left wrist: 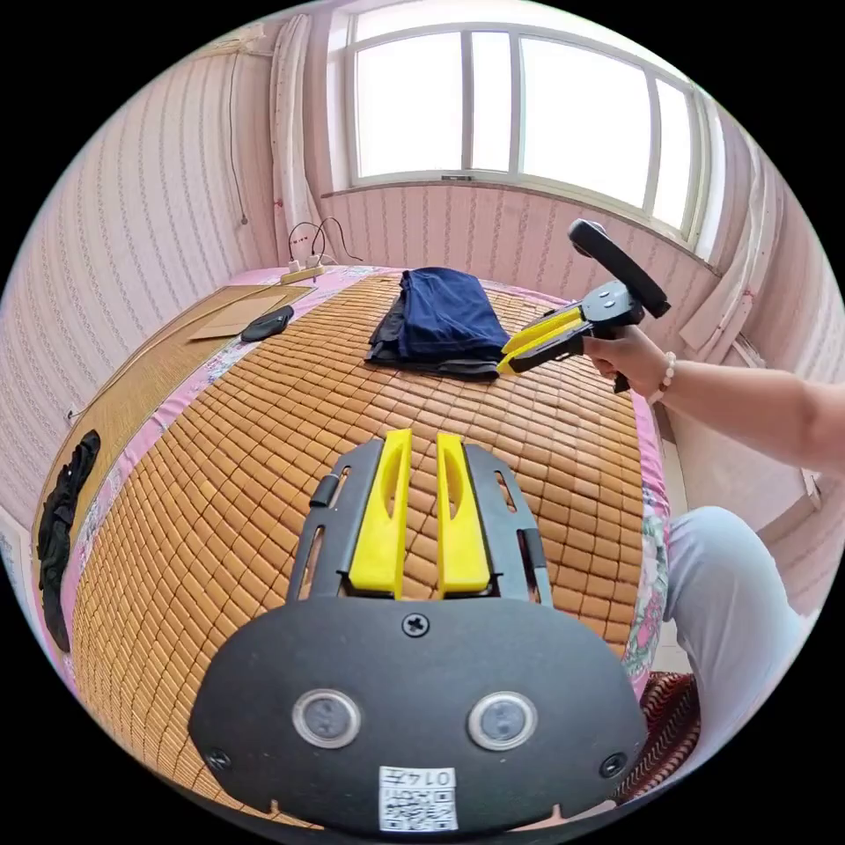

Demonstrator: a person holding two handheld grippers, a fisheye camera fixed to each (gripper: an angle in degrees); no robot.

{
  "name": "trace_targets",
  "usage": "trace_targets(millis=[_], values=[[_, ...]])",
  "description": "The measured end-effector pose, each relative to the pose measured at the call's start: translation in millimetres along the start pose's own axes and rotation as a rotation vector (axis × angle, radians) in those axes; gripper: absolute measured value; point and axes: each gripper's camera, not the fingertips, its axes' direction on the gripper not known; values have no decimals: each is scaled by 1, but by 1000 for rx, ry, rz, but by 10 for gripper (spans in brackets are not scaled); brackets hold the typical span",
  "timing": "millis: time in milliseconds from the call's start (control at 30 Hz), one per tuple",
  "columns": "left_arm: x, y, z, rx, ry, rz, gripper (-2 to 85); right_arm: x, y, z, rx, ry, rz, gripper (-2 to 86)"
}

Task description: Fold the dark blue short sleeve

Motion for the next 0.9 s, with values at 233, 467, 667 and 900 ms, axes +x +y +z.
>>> trace_targets(millis=[233,467,667,900], values=[[-12,-101,114,-84,-54,14,50,39,-37,46,94,-38,50,107],[-7,-142,162,-46,-35,37,69,104,5,50,179,-167,133,21],[-13,-161,186,-158,-4,-95,42,150,64,28,265,-254,220,9],[1,-150,64,-28,51,0,-8,180,150,-78,501,-372,139,7]])
